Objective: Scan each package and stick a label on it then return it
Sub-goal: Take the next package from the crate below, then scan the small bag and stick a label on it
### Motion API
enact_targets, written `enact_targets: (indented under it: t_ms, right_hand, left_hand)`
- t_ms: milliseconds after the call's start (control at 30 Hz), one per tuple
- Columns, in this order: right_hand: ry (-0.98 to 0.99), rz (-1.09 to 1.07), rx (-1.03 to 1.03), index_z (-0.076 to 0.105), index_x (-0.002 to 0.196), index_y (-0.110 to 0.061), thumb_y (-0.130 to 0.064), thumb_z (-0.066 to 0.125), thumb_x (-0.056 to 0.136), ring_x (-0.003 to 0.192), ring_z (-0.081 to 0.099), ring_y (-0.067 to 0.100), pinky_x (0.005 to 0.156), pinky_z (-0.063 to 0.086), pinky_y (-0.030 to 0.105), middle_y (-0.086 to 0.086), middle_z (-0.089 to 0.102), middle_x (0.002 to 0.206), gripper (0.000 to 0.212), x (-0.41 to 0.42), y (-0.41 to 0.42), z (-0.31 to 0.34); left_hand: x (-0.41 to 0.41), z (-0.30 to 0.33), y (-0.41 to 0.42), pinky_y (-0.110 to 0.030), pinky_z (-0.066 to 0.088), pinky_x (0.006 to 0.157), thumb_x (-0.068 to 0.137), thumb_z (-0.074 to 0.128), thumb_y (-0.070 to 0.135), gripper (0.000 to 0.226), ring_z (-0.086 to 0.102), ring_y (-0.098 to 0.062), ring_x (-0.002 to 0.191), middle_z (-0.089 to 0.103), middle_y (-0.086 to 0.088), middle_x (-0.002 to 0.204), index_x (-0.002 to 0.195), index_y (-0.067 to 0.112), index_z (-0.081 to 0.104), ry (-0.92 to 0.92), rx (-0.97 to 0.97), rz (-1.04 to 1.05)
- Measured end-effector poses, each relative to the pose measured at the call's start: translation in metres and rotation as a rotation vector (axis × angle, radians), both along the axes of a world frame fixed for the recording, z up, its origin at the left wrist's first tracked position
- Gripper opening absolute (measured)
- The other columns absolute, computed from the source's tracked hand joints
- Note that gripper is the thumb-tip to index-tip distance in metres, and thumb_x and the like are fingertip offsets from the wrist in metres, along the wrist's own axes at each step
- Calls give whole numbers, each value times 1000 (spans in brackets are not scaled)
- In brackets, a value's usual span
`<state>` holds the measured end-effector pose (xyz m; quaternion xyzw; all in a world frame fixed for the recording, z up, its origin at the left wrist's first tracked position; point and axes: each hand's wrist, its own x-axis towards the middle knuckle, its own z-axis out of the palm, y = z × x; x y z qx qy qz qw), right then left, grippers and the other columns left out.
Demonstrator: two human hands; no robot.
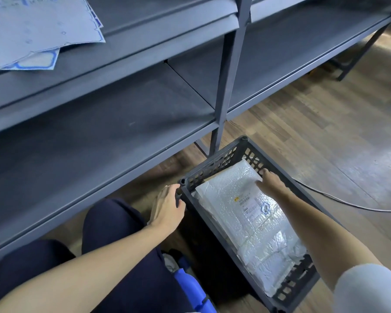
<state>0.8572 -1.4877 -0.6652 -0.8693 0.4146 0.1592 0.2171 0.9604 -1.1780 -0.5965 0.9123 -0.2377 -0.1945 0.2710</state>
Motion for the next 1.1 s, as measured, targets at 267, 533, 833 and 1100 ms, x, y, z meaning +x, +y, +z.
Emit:
enact_targets:
  t_ms: [267, 533, 833, 1100]
  right_hand:
    - [-69, 134, -86, 34, 146, -9, -30, 47, 98, 124, 50, 31, 95, 44, 38, 16, 47, 142, 54, 8, 36, 53]
    - [-294, 383, -112, 47, 132, -16, -26, 42, 95, 115, 54, 34, 95, 45, 41, 11, 58, 130, 39, 83, 131, 141]
    - [-333, 691, -151, 28, 150, -14, -38, 44, 96, 139, 34, 25, 114, 25, 36, 8, 38, 150, 61, 164, 267, 208]
    - [-260, 1044, -176, 35, 145, -13, -45, 42, 94, 133, 39, 28, 112, 25, 40, 10, 43, 145, 61, 203, 436, 215]
  left_hand:
    - [9, 27, 16, -31, 22, 115, 95, 49, 22, 46, 37, -17, 135, 46, -1, 144, 140, 16, 44, -221, 86, -72]
    - [32, 76, 57, -33, 15, 116, 95, 41, 35, 50, 28, -18, 139, 38, 2, 150, 143, 21, 40, -303, 158, -17]
    - [56, 133, 160, -35, 10, 118, 97, 36, 41, 55, 23, -18, 143, 34, 5, 153, 148, 23, 32, -336, 205, 207]
    - [53, 143, 299, -35, 19, 114, 97, 34, 47, 58, 31, -22, 138, 36, 0, 152, 150, 25, 26, -236, 347, 469]
